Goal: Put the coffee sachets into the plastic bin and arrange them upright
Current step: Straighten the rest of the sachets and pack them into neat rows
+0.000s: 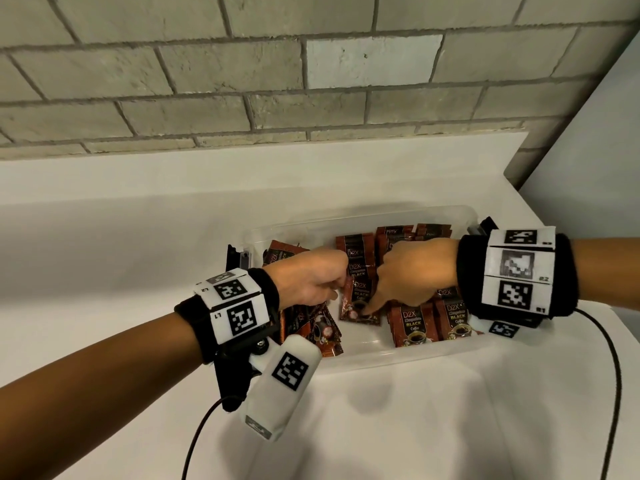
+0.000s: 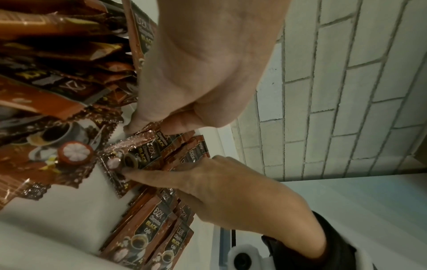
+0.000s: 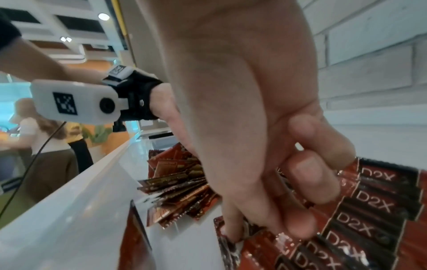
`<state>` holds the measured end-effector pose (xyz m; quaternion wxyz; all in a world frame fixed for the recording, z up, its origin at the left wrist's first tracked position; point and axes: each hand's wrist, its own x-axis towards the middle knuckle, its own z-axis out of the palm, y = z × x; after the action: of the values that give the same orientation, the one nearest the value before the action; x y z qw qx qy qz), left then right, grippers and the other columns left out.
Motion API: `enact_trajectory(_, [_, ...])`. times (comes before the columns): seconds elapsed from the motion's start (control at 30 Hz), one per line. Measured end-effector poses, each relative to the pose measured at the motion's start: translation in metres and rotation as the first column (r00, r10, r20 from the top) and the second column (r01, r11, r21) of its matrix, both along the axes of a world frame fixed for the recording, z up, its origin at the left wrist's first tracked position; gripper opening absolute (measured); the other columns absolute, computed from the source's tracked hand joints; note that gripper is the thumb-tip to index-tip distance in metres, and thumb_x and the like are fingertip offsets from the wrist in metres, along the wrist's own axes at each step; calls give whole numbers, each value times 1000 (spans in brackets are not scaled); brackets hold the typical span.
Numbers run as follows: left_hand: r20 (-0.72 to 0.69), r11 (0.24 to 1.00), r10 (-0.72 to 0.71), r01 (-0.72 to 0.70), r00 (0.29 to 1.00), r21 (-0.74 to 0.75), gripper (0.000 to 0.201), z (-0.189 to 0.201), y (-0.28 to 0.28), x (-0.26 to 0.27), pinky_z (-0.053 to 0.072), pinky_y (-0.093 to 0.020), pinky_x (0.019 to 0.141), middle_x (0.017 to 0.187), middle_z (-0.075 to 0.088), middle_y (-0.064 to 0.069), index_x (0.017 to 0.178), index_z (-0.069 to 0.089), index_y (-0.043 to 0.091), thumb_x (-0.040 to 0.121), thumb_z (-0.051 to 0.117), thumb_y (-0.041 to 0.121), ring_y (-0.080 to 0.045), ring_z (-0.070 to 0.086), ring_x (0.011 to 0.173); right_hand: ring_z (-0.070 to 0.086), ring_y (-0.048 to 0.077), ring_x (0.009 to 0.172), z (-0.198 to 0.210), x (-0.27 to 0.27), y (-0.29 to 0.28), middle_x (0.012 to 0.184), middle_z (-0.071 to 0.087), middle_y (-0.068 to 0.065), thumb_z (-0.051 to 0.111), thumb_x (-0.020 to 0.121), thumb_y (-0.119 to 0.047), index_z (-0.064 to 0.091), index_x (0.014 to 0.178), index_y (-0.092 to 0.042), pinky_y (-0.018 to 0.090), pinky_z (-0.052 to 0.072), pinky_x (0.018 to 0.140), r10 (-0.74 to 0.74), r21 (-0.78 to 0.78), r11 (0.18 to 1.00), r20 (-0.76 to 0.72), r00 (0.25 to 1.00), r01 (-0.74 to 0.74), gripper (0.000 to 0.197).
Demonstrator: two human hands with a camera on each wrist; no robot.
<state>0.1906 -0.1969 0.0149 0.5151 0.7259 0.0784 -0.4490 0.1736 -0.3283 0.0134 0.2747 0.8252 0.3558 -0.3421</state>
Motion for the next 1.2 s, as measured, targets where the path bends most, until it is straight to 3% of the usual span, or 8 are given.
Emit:
enact_trajectory(0.13, [-11, 999, 35, -34, 999, 5, 38, -1, -2, 3, 46, -29, 85, 69, 45, -8, 73, 47, 7, 82, 23, -21, -14, 44, 65, 58, 26, 95, -5, 6, -2, 129, 55, 4, 32, 101, -16, 31, 146, -37, 23, 20, 48, 91, -44, 995, 115, 989, -87, 49])
enact_trajectory(0.23, [-11, 998, 55, -54, 998, 12, 38, -8, 0, 8, 42, -34, 97, 121, 35, -16, 96, 53, 2, 82, 25, -20, -21, 52, 98, 55, 27, 104, -13, 10, -3, 141, 43, 6, 39, 100, -18, 30, 146, -31, 24, 35, 56, 7, -33, 999, 100, 995, -4, 49])
enact_trajectory(0.33, [-27, 1000, 12, -11, 1000, 25, 37, -10, 1, 8, 39, -29, 77, 82, 50, -13, 81, 52, 4, 78, 26, -20, -21, 48, 85, 43, 29, 127, -15, 7, -1, 148, 34, 5, 42, 97, -15, 27, 147, -29, 40, 45, 92, -33, -41, 999, 85, 996, 36, 53])
enact_trajectory(0.5, [-56, 1000, -5, 4, 998, -10, 44, -9, -1, 3, 30, -45, 112, 97, 48, -14, 110, 53, 1, 80, 27, -20, -20, 45, 80, 34, 24, 131, -15, 2, 0, 152, 26, -1, 42, 97, -15, 36, 143, -30, 37, 38, 95, 63, -43, 997, 114, 992, -58, 48])
enact_trajectory(0.7, [-77, 999, -50, 50, 996, -4, 54, -14, -1, 3, 28, -48, 113, 90, 47, -13, 131, 41, -8, 82, 25, -22, -22, 47, 83, 30, 25, 133, -19, 1, -4, 153, 24, 2, 40, 96, -13, 38, 143, -22, 40, 38, 102, 72, -14, 997, 100, 992, -71, 48])
enact_trajectory(0.87, [-64, 997, -72, 70, 995, -34, 62, -15, 3, 6, 20, -49, 114, 152, 22, -25, 142, 25, -7, 83, 24, -22, -39, 26, 138, 33, 32, 134, -11, 7, -6, 154, 15, 2, 39, 93, -2, 36, 145, -19, 42, 42, 102, -184, 73, 980, -34, 982, 186, 54])
enact_trajectory(1.1, [38, 993, -116, 115, 993, 26, 40, -15, 3, 3, 36, -36, 101, 90, 50, -11, 107, 52, 1, 84, 25, -18, -20, 46, 81, 30, 22, 119, 12, 16, -39, 129, 35, 5, 36, 95, -6, 44, 138, -28, 29, 35, 83, -254, 188, 955, 117, 960, 230, 49])
enact_trajectory(1.2, [173, 928, -351, 318, 920, 196, 31, -11, 2, 6, 43, -30, 86, 110, 54, -11, 112, 57, -1, 93, 33, -6, -25, 55, 95, 34, 19, 107, 11, 17, -44, 110, 39, 6, 34, 98, -10, 48, 130, -15, 33, 43, 84, -365, 288, 907, 175, 915, 307, 36])
